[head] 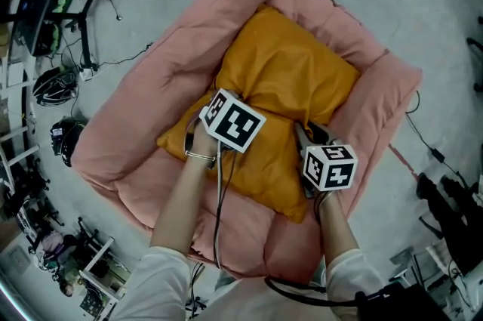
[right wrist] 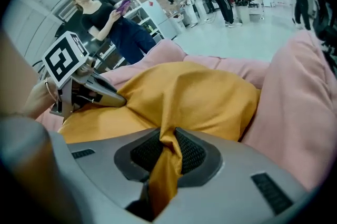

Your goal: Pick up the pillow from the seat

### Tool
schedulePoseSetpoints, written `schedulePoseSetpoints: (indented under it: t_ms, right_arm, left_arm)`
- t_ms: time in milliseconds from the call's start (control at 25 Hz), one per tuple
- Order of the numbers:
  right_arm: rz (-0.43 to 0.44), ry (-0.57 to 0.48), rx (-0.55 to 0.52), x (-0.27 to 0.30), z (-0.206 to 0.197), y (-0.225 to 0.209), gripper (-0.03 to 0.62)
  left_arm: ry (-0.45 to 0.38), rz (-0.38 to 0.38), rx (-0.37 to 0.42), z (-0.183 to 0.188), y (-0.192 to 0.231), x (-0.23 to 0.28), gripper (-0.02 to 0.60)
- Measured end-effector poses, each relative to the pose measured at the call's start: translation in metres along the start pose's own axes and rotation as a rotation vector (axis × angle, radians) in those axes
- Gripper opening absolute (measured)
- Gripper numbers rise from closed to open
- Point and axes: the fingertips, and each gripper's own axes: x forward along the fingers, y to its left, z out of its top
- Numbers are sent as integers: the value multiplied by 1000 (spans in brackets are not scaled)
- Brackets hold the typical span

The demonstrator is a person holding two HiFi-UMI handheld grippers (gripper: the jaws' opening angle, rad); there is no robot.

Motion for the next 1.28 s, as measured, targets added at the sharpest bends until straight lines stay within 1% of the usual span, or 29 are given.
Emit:
schedulePoseSetpoints:
  t_ms: [80,160,240,280,320,440,600,800,880,1000,1120,1280]
  right_arm:
    - [-6,-4,-25,-6,0,6,61]
    - [13,-18,-7,-14,3,10,43]
    - [27,-45,4,-24,9,11,37]
    - [25,-58,-4,-28,13,13,35]
    - [22,-70,-13,-33,17,15,35]
    - [18,-104,-12,-45,26,21,35]
    - [28,-148,-20,-65,41,26,35]
    - [43,-193,-43,-88,64,36,35]
    - [46,-205,-54,-99,66,41,35]
    - [56,-226,-81,-123,71,54,35]
    - [67,-256,-145,-146,79,63,35]
    - [80,-313,-251,-183,93,77,35]
  left_arm:
    - [-12,-25,-13,-2,-3,-9,28]
    - [-25,-43,-63,-6,-3,-23,26]
    - [-71,-69,-125,-4,-6,-35,26]
    - [-101,-77,-144,-1,-8,-41,26]
    - [-123,-73,-152,1,-9,-46,26]
    - [-175,-26,-146,8,-9,-66,26]
    - [-249,-10,-142,25,-13,-94,26]
    - [-263,23,-106,36,-11,-122,26]
    - [-273,20,-120,34,-14,-132,26]
    - [-303,-1,-161,26,-23,-155,26]
    - [-366,-13,-212,22,-35,-178,26]
    - [-472,30,-256,17,-54,-218,26]
